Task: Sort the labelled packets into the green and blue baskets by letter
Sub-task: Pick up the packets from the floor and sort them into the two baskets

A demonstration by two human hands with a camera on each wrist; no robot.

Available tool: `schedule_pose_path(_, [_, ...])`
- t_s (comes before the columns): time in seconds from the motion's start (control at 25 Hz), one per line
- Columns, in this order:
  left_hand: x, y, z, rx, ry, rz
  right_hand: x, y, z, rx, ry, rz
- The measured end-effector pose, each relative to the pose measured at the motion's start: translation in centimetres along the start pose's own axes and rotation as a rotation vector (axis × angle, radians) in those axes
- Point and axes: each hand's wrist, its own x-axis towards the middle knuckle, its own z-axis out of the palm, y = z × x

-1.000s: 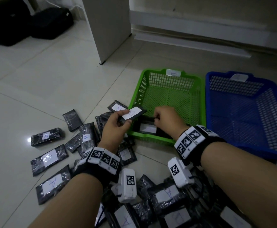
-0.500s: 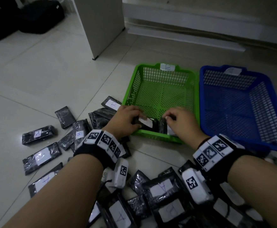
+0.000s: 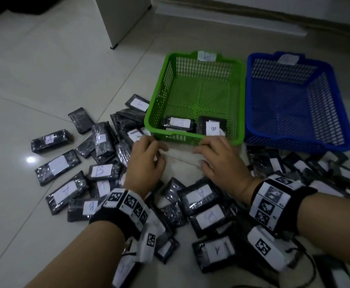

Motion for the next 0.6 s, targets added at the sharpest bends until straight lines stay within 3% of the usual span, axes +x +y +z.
schedule_pose_path(0.12, [-2.7, -1.3, 0.9, 0.057, -0.468, 0.102, -2.5, -1.4, 0.0, 0.111, -0.605, 0.055])
schedule_pose_path(0.2, [-3.5, -1.3, 1.0, 0.159, -0.638, 0.093, -3.5, -1.6, 0.4, -0.075, -0.765, 0.01])
schedule_pose_path(0.28, [-3.5, -1.0, 1.1, 0.256, -0.646, 0.094, -3.7, -1.9, 0.5, -0.135, -0.741, 0.027])
schedule_pose_path(0.4, [-2.7, -0.5, 0.9, 0.279, -0.611, 0.163, -2.8, -2.5, -0.4, 0.064, -0.619, 0.104])
schedule_pose_path(0.6, [-0.1, 1.6, -1.9, -0.328, -0.395, 0.08, 0.9, 0.0, -5.2, 0.175, -0.147, 0.268])
